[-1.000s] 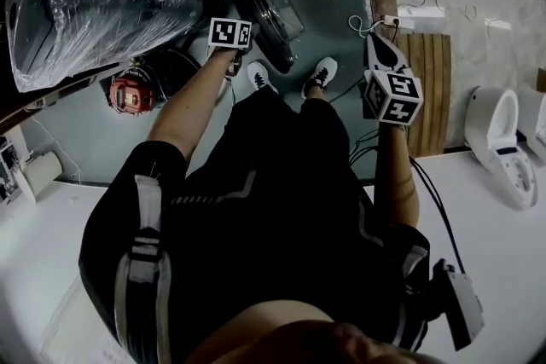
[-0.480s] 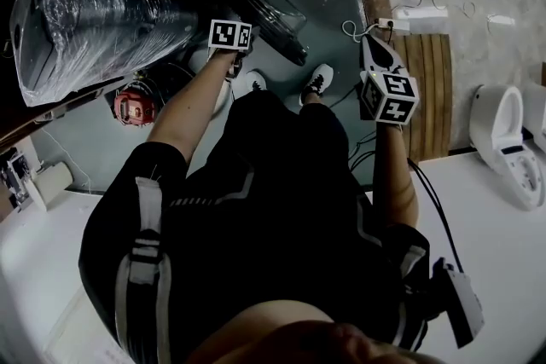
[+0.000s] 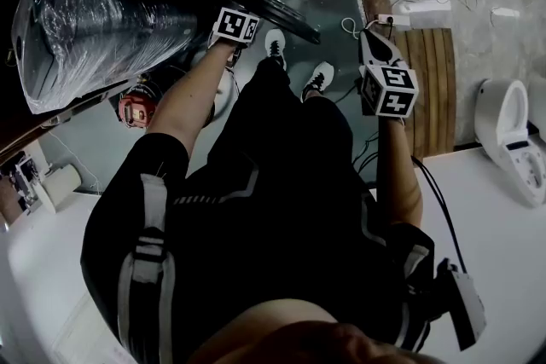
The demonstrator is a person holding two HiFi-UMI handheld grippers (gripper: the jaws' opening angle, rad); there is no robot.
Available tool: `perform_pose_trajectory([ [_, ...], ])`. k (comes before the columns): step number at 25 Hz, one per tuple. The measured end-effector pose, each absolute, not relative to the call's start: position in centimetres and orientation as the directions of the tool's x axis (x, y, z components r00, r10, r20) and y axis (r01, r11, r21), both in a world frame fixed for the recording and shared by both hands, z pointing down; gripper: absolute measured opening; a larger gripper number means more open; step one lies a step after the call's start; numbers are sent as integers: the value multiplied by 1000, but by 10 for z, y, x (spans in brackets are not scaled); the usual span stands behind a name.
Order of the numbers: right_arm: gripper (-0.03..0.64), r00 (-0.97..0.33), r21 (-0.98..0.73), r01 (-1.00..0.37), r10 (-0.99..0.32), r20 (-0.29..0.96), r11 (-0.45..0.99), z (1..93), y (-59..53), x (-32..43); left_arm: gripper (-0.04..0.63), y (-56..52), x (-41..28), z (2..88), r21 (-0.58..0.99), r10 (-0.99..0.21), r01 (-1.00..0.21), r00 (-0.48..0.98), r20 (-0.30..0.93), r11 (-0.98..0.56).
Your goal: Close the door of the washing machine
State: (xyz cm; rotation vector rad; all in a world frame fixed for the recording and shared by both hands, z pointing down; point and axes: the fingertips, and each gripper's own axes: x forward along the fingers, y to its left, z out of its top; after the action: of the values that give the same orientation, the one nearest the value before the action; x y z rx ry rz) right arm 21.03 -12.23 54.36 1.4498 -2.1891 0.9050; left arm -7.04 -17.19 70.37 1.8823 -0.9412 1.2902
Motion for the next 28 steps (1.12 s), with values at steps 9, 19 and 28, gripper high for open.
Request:
perform_pose_trajectory([
  [9, 5, -388, -294, -921, -644, 659, 254, 561, -154, 200, 189, -201, -50, 705, 100, -159, -723, 281, 947, -684],
  [19, 6, -409, -279, -911, -582, 703, 303, 596, -209, 163, 189, -229, -40, 712, 115, -103, -615, 308, 946, -780],
  [28, 26, -419, -271, -902, -532, 736, 336, 638, -251, 129, 189, -252, -45, 699, 17, -114, -489, 237, 965, -872],
])
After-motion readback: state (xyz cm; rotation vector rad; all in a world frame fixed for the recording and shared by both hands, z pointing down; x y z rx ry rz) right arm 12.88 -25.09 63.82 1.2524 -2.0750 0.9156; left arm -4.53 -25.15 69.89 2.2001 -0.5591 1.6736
